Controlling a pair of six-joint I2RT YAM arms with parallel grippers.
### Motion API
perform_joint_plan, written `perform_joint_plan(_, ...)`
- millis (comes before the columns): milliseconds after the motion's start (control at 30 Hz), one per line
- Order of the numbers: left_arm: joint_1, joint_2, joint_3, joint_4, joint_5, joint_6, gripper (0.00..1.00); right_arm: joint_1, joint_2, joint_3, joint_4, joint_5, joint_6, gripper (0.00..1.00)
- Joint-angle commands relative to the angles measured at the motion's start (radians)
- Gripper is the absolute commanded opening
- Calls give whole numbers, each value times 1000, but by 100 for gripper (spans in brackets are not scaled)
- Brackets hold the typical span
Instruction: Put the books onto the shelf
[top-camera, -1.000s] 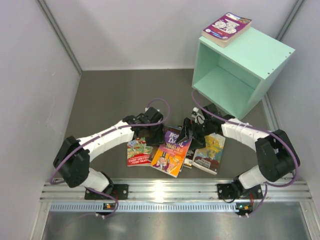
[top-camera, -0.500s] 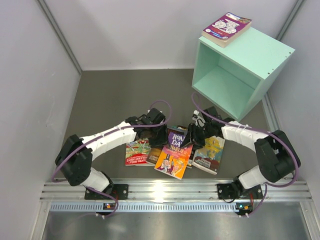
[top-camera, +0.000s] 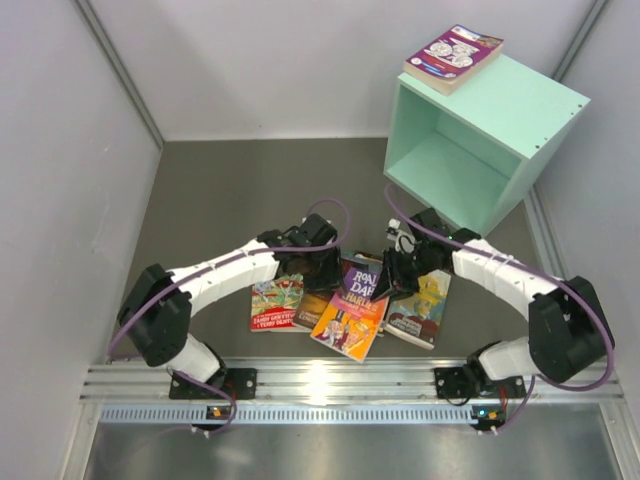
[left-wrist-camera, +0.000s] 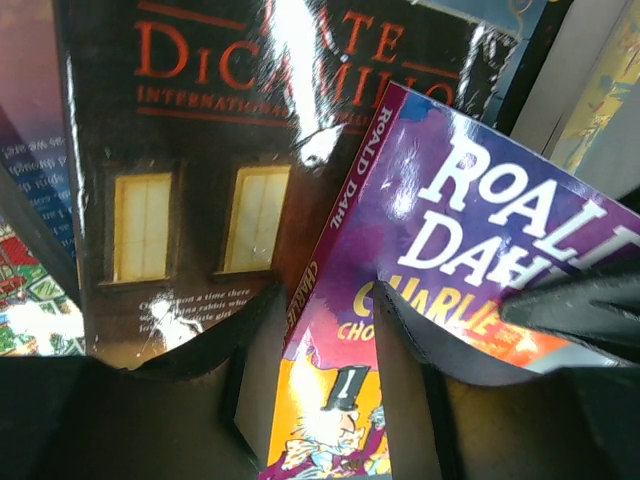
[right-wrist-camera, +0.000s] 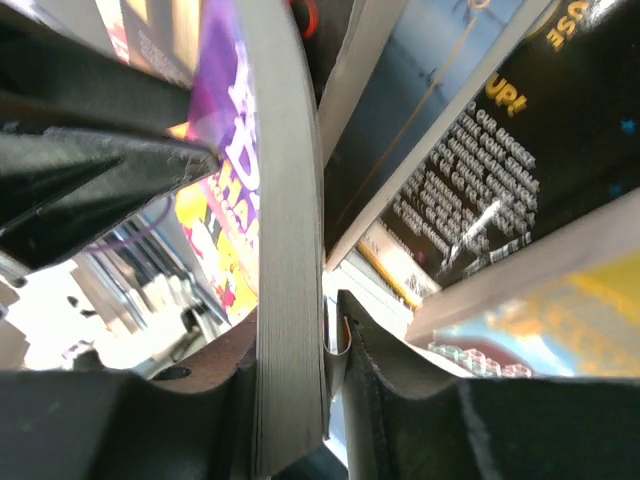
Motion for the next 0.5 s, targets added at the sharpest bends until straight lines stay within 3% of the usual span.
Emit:
perform_joint_plan(0, 5, 29, 84, -20, -38, 43, 45, 18, -55, 140, -199, 53, -127, 0)
perform_joint_plan(233, 74, 41, 226, -90, -39, 111, 46, -73, -71, 422, -361, 117, -176, 0)
perform_joint_plan(467, 170, 33, 308, -139, -9, 169, 46, -244, 117, 1010, -477, 64, -206, 0)
